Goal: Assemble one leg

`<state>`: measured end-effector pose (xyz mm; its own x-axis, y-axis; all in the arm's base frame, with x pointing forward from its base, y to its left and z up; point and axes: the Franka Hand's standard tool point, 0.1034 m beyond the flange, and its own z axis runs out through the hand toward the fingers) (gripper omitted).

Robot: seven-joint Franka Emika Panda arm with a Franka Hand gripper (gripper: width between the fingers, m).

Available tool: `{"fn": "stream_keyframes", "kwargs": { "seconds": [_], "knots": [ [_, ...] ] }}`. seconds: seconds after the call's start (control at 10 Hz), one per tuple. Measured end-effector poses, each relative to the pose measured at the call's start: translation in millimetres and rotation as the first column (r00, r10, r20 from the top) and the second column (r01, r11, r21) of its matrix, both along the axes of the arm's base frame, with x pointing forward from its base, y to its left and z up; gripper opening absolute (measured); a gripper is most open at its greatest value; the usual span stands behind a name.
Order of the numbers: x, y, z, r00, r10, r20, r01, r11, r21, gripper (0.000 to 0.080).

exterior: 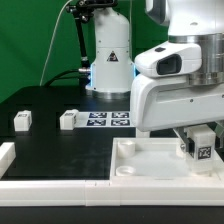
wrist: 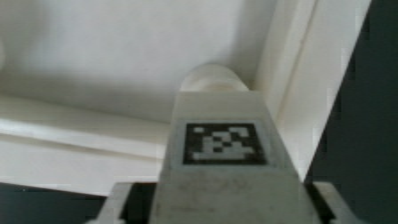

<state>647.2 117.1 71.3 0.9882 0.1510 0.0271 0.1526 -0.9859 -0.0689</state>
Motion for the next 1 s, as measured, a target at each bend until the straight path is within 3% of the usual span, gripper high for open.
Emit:
{"fn": "stream_keyframes", "kwargs": {
  "seconds": [0.3,0.6,0.9,1.0],
  "knots": [
    [-1.2,-2.5,-1.6,0.908,-0.419,-0.02,0.42,0.908,0.01,0.0291],
    [-2.3,-2.9,-2.6,0.699,-0.713,-0.051,0.714,0.7,0.007,0.0291],
    [-4.5,-1.8,-3.4,0.397,-0.915,-0.068,0.917,0.398,-0.016,0.0291],
    [-4.7,-1.7,-3.4,0.371,-0.926,-0.069,0.928,0.373,-0.019,0.0291]
  ]
}}
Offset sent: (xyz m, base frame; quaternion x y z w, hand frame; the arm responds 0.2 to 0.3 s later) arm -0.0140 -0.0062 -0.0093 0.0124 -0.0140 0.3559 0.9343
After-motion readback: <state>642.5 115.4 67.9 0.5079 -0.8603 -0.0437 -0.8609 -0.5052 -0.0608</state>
